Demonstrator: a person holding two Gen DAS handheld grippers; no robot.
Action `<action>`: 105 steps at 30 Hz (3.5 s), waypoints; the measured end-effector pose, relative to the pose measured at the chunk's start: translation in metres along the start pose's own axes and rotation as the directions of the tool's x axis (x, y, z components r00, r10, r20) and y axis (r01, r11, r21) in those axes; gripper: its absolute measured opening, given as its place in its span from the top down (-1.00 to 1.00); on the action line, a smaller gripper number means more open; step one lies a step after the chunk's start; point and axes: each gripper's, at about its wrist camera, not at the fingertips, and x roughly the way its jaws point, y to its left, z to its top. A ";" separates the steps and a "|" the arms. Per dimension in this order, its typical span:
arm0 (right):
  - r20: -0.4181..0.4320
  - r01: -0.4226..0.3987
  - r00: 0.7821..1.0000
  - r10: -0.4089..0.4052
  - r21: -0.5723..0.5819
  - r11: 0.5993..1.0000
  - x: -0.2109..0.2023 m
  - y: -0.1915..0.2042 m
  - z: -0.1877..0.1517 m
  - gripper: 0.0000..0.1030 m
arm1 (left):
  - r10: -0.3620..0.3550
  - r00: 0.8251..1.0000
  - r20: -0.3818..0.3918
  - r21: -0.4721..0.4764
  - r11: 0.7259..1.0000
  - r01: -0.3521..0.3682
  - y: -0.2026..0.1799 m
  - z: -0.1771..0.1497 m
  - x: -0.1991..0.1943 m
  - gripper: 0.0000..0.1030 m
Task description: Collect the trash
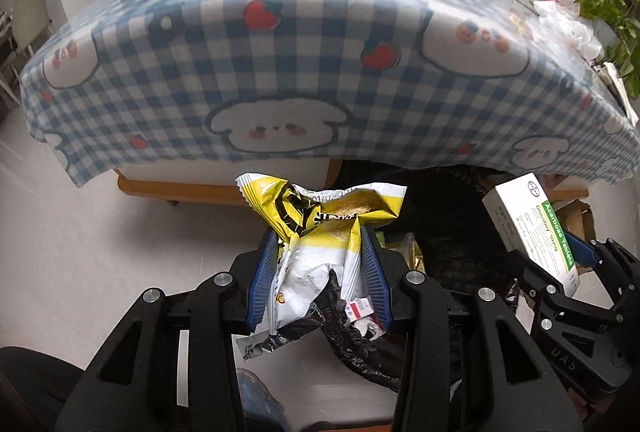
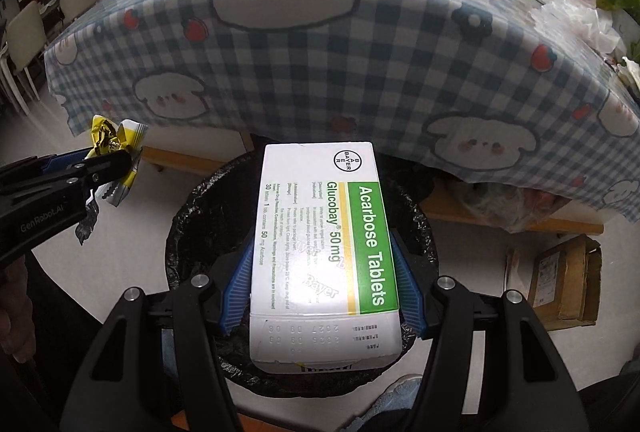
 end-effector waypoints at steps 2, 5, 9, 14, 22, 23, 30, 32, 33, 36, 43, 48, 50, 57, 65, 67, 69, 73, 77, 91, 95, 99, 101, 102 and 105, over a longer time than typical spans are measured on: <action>-0.018 -0.004 1.000 0.004 0.011 1.000 0.009 -0.002 0.000 -0.15 | 0.006 1.000 -0.015 -0.009 1.000 -0.006 0.002 -0.001 0.009 0.21; -0.042 -0.009 0.999 0.010 0.022 1.000 0.022 -0.004 -0.001 -0.15 | 0.021 0.999 -0.029 -0.018 1.000 -0.022 0.005 -0.003 0.017 0.21; -0.056 -0.013 0.998 0.014 0.019 1.000 0.033 -0.002 0.001 -0.15 | 0.028 0.999 -0.044 -0.029 0.999 -0.029 0.009 -0.004 0.026 0.21; -0.050 -0.024 0.998 0.024 0.011 1.000 0.037 0.004 0.006 -0.16 | 0.033 0.998 -0.058 -0.034 0.999 -0.035 0.005 -0.006 0.034 0.21; -0.031 -0.022 0.999 0.023 0.033 0.999 0.033 -0.004 0.011 -0.52 | 0.016 0.998 -0.057 -0.009 1.000 -0.016 -0.010 -0.002 0.036 0.20; -0.026 -0.021 0.999 0.022 0.040 0.999 0.031 -0.008 0.012 -0.59 | 0.013 0.998 -0.057 -0.007 1.000 -0.013 -0.013 -0.001 0.037 0.20; -0.003 0.014 1.000 -0.014 0.125 0.992 0.022 -0.047 0.011 -0.82 | -0.021 0.998 -0.053 0.018 1.000 0.022 -0.046 0.000 0.039 0.20; -0.001 0.024 1.000 -0.024 0.148 0.989 0.019 -0.062 0.010 -0.83 | -0.028 0.998 -0.054 0.028 0.999 0.030 -0.059 -0.001 0.040 0.20; 0.000 0.030 1.000 -0.031 0.158 0.987 0.018 -0.069 0.010 -0.83 | -0.034 0.998 -0.057 0.034 0.999 0.036 -0.065 -0.001 0.041 0.20; 0.008 0.053 0.998 -0.056 0.186 0.981 0.015 -0.088 0.008 -0.84 | -0.045 0.997 -0.063 0.049 0.998 0.048 -0.080 -0.002 0.047 0.20; 0.004 0.094 0.995 -0.098 0.226 0.970 0.009 -0.121 -0.003 -0.84 | -0.075 0.995 -0.066 0.089 0.993 0.081 -0.112 0.001 0.052 0.18; -0.001 0.107 0.994 -0.110 0.240 0.965 0.005 -0.136 -0.009 -0.84 | -0.085 0.994 -0.071 0.098 0.991 0.091 -0.125 0.002 0.056 0.10; -0.001 0.112 0.993 -0.116 0.240 0.964 0.004 -0.137 -0.010 -0.84 | -0.089 0.994 -0.066 0.099 0.991 0.095 -0.127 0.002 0.056 0.03; -0.006 0.119 0.993 -0.121 0.231 0.966 0.004 -0.137 -0.010 -0.84 | -0.070 0.997 -0.046 0.100 0.992 0.074 -0.132 0.002 0.058 -0.38; 0.009 0.109 0.994 -0.113 0.191 0.975 -0.007 -0.117 0.007 -0.84 | -0.050 0.999 0.015 0.056 0.997 0.049 -0.102 0.018 0.031 -0.83; 0.015 0.105 0.994 -0.109 0.182 0.978 -0.014 -0.110 0.015 -0.84 | -0.060 0.997 0.038 0.035 0.998 0.058 -0.092 0.026 0.017 -0.87; 0.022 0.100 0.994 -0.106 0.175 0.979 -0.022 -0.104 0.025 -0.84 | -0.056 0.997 0.057 0.035 0.998 0.054 -0.083 0.034 0.002 -0.88; 0.067 0.085 0.993 -0.097 0.161 0.983 -0.050 -0.090 0.042 -0.84 | -0.050 0.993 0.105 0.039 0.998 0.046 -0.070 0.050 -0.035 -0.88; 0.101 0.070 0.991 -0.089 0.172 0.983 -0.078 -0.080 0.055 -0.84 | -0.040 0.989 0.145 0.051 0.998 0.033 -0.064 0.057 -0.066 -0.88; 0.174 0.058 0.981 -0.086 0.162 0.985 -0.117 -0.065 0.067 -0.84 | -0.042 0.984 0.172 0.060 0.998 0.032 -0.051 0.065 -0.102 -0.88; 0.172 0.059 0.981 -0.087 0.162 0.985 -0.117 -0.065 0.066 -0.84 | -0.041 0.984 0.175 0.060 0.998 0.031 -0.051 0.065 -0.102 -0.88; 0.173 0.058 0.981 -0.086 0.161 0.985 -0.117 -0.065 0.066 -0.84 | -0.042 0.984 0.176 0.066 0.997 0.031 -0.053 0.065 -0.103 -0.88; 0.173 0.062 0.981 -0.089 0.160 0.985 -0.117 -0.065 0.066 -0.84 | -0.041 0.984 0.175 0.073 0.997 0.029 -0.054 0.065 -0.102 -0.88; 0.172 0.063 0.981 -0.090 0.160 0.985 -0.117 -0.065 0.066 -0.84 | -0.042 0.984 0.174 0.073 0.997 0.029 -0.055 0.065 -0.101 -0.88; 0.171 0.060 0.981 -0.088 0.160 0.985 -0.116 -0.065 0.066 -0.84 | -0.045 0.984 0.172 0.077 0.997 0.032 -0.056 0.064 -0.101 -0.88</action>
